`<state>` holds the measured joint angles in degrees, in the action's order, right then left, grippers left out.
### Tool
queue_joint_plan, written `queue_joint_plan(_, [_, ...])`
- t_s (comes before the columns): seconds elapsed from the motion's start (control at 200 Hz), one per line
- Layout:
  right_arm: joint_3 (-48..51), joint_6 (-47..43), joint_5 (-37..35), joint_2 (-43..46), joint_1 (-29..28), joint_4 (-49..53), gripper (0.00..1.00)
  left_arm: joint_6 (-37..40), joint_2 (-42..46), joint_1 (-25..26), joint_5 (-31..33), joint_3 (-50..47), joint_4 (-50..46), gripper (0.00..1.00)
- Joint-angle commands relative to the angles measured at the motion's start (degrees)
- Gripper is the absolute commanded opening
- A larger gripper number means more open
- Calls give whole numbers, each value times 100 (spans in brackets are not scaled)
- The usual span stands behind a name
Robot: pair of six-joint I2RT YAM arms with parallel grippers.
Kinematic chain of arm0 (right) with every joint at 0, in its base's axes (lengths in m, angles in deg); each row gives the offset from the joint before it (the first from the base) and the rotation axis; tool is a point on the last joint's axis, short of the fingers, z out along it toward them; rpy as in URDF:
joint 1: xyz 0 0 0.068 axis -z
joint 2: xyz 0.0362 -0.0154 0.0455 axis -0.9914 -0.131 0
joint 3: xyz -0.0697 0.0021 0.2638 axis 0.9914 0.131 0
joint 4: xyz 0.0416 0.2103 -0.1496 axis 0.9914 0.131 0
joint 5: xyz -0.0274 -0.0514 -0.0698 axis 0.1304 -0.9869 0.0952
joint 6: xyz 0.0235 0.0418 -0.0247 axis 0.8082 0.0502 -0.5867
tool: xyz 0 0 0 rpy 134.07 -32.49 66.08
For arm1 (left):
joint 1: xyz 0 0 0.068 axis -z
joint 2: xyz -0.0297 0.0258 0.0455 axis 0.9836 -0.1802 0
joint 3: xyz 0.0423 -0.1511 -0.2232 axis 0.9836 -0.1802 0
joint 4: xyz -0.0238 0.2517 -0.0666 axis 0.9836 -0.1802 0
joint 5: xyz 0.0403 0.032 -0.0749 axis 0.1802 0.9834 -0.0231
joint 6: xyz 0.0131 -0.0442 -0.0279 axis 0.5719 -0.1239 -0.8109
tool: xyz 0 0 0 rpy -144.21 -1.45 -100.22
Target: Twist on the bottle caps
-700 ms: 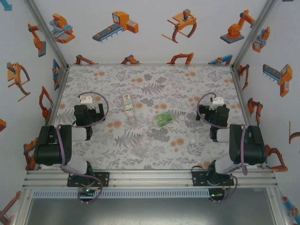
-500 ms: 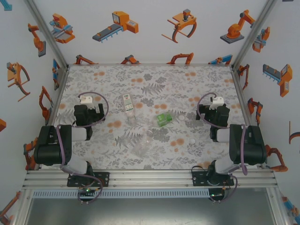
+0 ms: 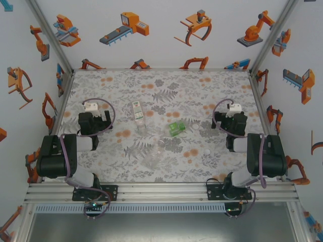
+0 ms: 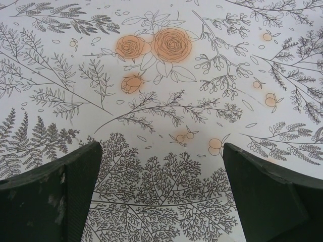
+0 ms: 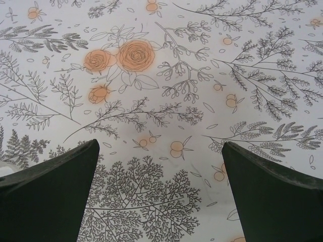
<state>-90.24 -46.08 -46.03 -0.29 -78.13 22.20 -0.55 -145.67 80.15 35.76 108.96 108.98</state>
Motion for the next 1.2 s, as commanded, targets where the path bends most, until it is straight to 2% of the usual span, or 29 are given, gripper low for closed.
queue_joint_plan(0.0, [-152,129,-109,-66,32,5,99,-95,-32,-29,-92,129,83,97])
queue_joint_plan(0.24, [-154,93,-64,-41,37,29,99,-89,-22,-26,-92,109,108,97])
queue_joint_plan(0.32, [-155,24,26,71,8,111,99,28,57,-3,-291,91,82,97])
queue_joint_plan(0.466, [-305,-23,49,702,-7,889,99,77,421,109,-91,80,-191,97])
queue_joint_plan(0.606, [-644,-139,193,1313,-49,2117,98,73,1081,157,-18,477,-1653,97])
queue_joint_plan(0.751, [-840,-222,413,1877,-142,3242,96,194,1697,397,94,726,-2697,97])
queue_joint_plan(0.976, [-1031,-305,955,2536,-436,4702,92,-429,2338,483,-265,1342,-4379,97])
queue_joint_plan(1.127, [-1410,-904,1456,2603,-908,5632,92,-688,2480,483,-566,2084,-5834,97])
queue_joint_plan(1.197, [-1736,-1462,1705,2507,-1212,6214,92,-666,2412,474,-800,2522,-6617,97])
